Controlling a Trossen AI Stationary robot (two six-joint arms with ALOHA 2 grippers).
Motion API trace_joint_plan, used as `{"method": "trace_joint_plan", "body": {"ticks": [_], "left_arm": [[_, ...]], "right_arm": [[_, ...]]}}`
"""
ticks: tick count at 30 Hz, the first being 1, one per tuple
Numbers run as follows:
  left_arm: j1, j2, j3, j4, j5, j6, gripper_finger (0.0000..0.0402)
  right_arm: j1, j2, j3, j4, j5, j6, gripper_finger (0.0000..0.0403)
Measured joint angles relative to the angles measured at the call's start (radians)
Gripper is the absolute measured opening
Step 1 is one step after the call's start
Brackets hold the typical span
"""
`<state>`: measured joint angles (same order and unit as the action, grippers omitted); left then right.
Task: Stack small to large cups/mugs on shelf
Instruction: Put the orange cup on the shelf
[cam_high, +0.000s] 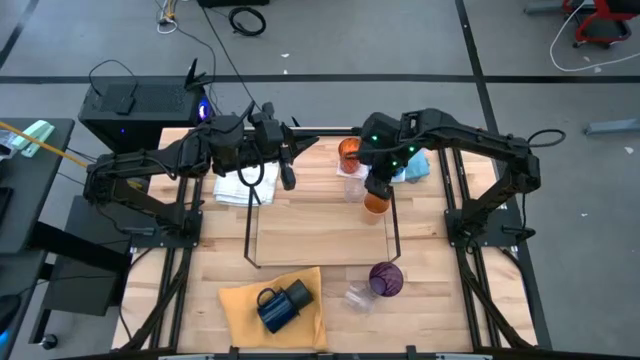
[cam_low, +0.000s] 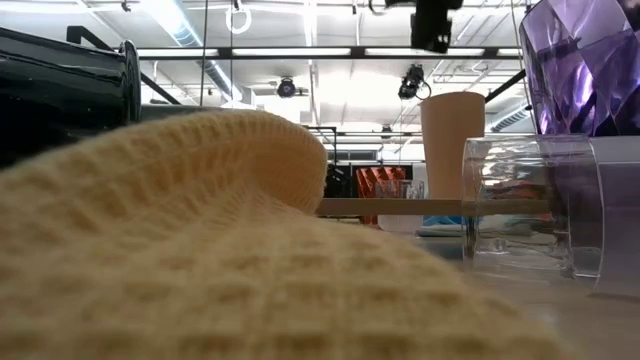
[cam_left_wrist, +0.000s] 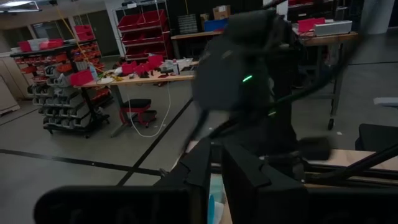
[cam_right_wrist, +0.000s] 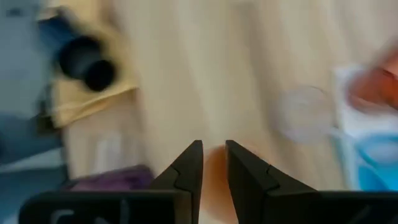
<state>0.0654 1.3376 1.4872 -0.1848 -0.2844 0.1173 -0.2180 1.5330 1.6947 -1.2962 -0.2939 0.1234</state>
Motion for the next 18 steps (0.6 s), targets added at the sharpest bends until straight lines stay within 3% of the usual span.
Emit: {"method": "trace_joint_plan", "body": {"ticks": [7,13,18], "left_arm": [[0.0,0.0,0.0,-0.007,0.0,0.0,0.0045],[0.01,0.0,0.0,-0.007,0.0,0.0,0.0052],[0.017,0.0,0.0,-0.007,0.0,0.0,0.005]], "right_arm": [[0.136,0.001,0.017,-0.038,-0.017,-0.073,0.0075],[0.165,-0.003,0.016,-0.083,0.178,-0.027,0.0075],[0.137,-0.018,0.016,-0.083,0.206,0.006,0.0075]]}}
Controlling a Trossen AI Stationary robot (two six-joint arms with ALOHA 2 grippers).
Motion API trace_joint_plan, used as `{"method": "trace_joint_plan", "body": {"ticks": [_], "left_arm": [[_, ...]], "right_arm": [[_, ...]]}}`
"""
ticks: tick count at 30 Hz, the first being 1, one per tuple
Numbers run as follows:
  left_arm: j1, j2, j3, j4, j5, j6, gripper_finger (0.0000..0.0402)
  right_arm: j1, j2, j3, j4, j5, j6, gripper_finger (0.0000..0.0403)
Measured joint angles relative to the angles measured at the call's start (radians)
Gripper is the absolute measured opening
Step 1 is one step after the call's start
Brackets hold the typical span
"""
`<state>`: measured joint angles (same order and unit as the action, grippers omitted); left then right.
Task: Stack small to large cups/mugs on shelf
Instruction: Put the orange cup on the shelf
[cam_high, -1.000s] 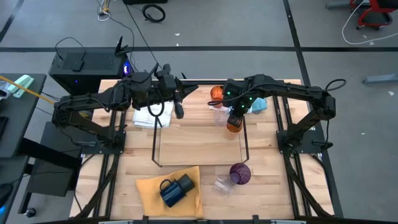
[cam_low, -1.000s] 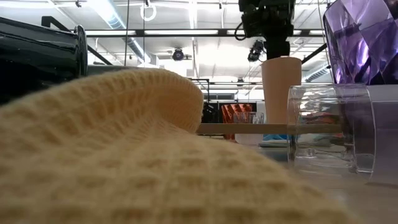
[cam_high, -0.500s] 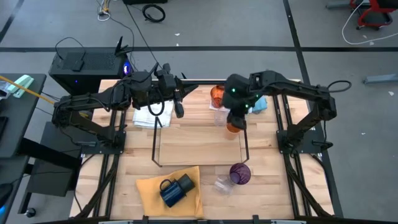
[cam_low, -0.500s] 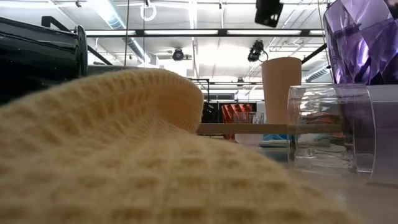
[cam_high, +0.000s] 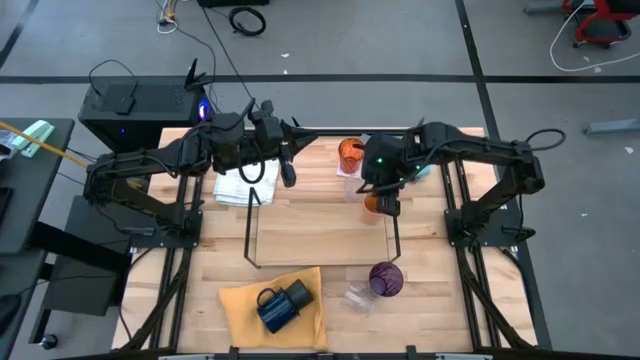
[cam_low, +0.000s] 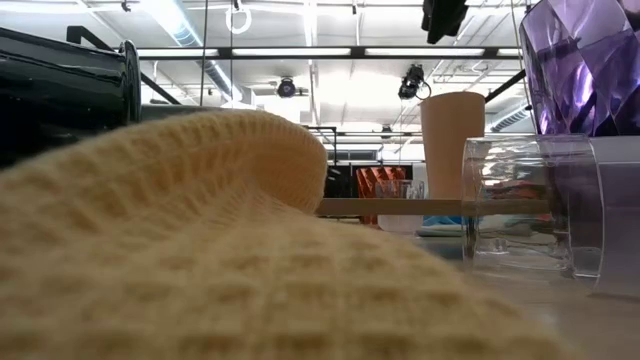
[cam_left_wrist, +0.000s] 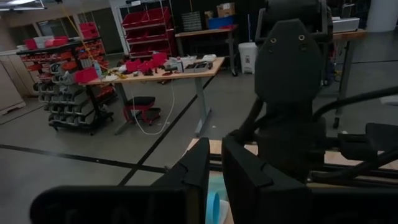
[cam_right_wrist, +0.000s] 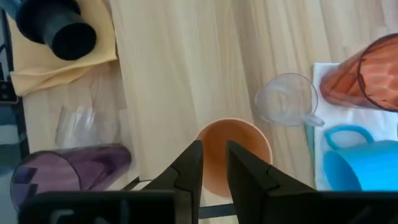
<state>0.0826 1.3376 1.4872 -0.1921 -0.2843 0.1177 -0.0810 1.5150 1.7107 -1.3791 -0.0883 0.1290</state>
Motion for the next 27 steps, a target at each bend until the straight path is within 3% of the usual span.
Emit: {"method": "trace_joint_plan", "body": {"ticks": [27], "left_arm": [[0.0,0.0,0.0,0.0,0.0,-0.002,0.0052]], "right_arm": [[-0.044,-0.027,0.0,0.035,0.018,0.007,0.0075]]}}
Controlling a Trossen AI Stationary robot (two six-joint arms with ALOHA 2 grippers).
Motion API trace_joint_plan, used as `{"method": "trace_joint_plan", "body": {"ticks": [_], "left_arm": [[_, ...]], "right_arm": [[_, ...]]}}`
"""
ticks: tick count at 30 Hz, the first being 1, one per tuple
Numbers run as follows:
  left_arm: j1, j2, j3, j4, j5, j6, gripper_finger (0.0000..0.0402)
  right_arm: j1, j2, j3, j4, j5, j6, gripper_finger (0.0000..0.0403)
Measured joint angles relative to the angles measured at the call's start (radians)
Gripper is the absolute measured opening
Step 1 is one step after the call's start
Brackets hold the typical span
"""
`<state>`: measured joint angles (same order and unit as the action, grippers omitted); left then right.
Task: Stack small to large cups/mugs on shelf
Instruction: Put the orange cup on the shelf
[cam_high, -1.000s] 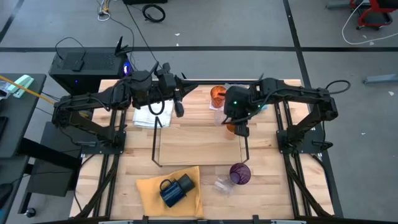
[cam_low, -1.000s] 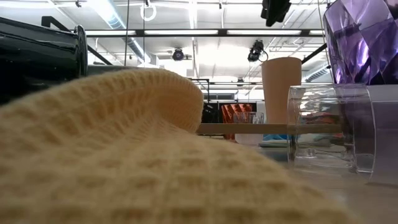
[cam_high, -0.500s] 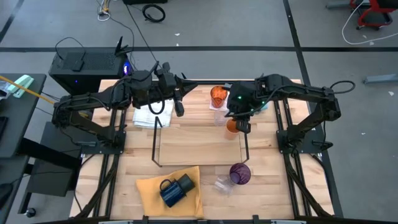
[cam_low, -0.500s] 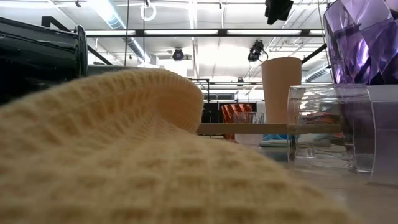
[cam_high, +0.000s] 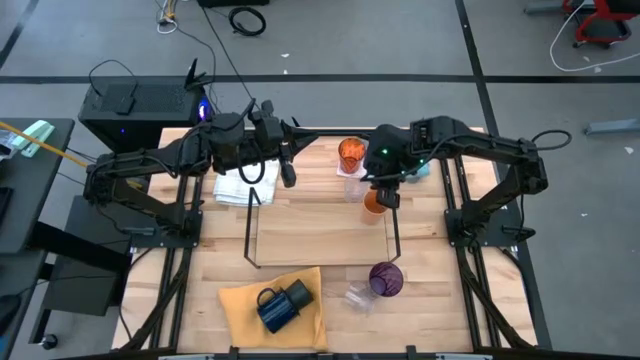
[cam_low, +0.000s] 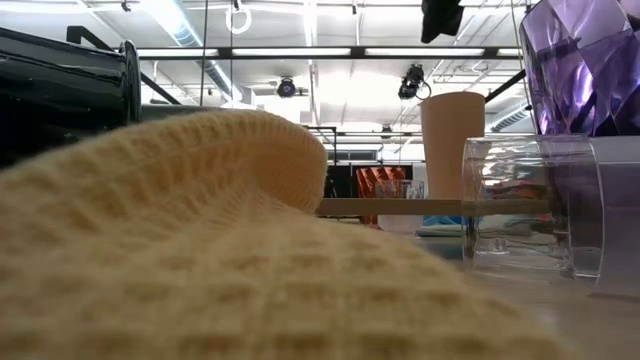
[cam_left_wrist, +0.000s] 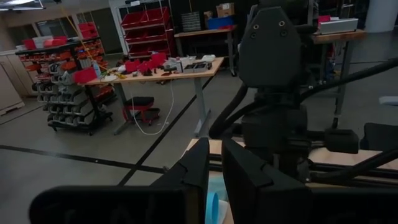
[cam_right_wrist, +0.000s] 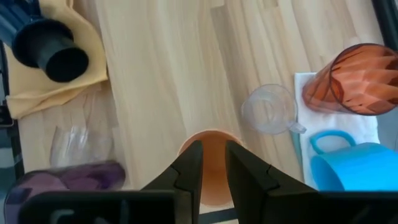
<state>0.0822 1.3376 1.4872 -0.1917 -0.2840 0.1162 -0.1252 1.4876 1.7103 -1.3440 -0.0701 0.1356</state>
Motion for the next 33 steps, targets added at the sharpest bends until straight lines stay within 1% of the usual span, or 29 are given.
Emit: {"method": "trace_joint_plan", "body": {"ticks": [6,9,12,16,19,21,26,28,30,32,33], "left_arm": [[0.0,0.0,0.0,-0.005,0.0,0.0,0.0045],[0.013,0.016,0.0,-0.018,0.001,-0.006,0.0043],[0.07,0.058,0.0,-0.01,0.005,-0.106,0.0041],[0.191,0.13,0.0,0.004,0.025,-0.32,0.0047],[0.282,0.187,0.0,0.039,0.127,-0.482,0.0056],[0.329,0.232,0.0,0.074,0.214,-0.566,0.0062],[0.399,0.369,0.019,0.175,0.39,-0.725,0.0081],[0.413,0.434,0.074,0.168,0.449,-0.736,0.0087],[0.423,0.499,0.157,0.118,0.501,-0.717,0.0091],[0.426,0.568,0.272,0.018,0.521,-0.672,0.0091],[0.426,0.602,0.338,-0.066,0.522,-0.633,0.0091]], "right_arm": [[-0.013,0.0,0.0,0.006,0.002,-0.003,0.0075],[-0.018,-0.007,0.0,0.004,0.019,-0.006,0.0075],[-0.031,-0.023,0.0,0.007,0.022,-0.005,0.0075],[-0.039,-0.044,0.0,0.012,0.025,0.014,0.0075],[-0.038,-0.07,0.0,0.025,0.024,0.028,0.0075],[-0.038,-0.086,0.0,0.033,0.022,0.045,0.0075],[-0.037,-0.116,0.0,0.048,0.022,0.079,0.0075],[-0.036,-0.119,0.0,0.051,0.022,0.082,0.0075],[-0.032,-0.122,0.0,0.051,0.022,0.09,0.0075],[-0.026,-0.123,0.0,0.052,0.022,0.091,0.0075],[-0.021,-0.124,0.0,0.052,0.021,0.092,0.0075]]}}
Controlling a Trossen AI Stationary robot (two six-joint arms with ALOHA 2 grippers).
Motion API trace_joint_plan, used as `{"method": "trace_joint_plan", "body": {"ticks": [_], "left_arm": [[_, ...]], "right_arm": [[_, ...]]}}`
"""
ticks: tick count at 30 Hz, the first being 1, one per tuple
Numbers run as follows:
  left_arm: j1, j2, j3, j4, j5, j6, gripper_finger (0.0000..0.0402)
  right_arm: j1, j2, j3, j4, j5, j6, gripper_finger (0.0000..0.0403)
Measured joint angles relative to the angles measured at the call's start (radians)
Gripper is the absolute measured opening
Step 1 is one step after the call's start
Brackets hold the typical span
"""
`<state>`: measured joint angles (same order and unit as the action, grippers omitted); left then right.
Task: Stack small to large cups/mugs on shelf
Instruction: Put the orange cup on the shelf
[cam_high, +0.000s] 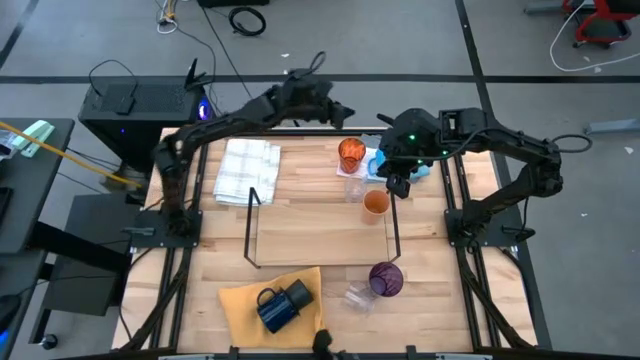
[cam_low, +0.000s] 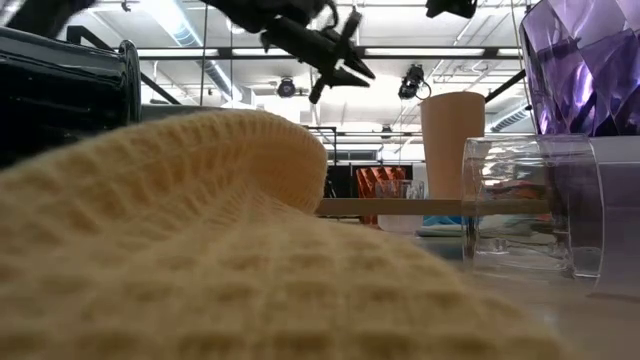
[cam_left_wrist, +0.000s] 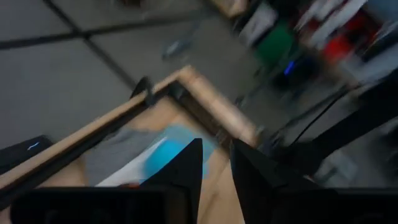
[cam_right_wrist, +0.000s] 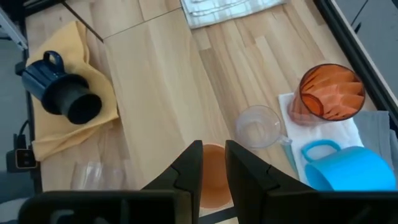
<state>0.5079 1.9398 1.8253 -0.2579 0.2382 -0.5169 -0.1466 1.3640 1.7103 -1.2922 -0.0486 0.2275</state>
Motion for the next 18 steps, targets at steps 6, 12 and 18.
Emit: {"method": "trace_joint_plan", "body": {"ticks": [6,12,18], "left_arm": [[-0.002,0.201,0.433,-0.487,-0.096,0.198,0.0096],[-0.003,0.256,0.454,-0.606,-0.143,0.217,0.0127],[-0.024,0.272,0.342,-0.611,-0.132,0.223,0.0172]], "right_arm": [[0.034,0.0,0.0,0.0,0.0,0.014,0.0075],[0.069,0.0,0.0,0.0,0.0,0.033,0.0075],[0.078,0.0,0.0,0.0,0.0,0.034,0.0075]]}}
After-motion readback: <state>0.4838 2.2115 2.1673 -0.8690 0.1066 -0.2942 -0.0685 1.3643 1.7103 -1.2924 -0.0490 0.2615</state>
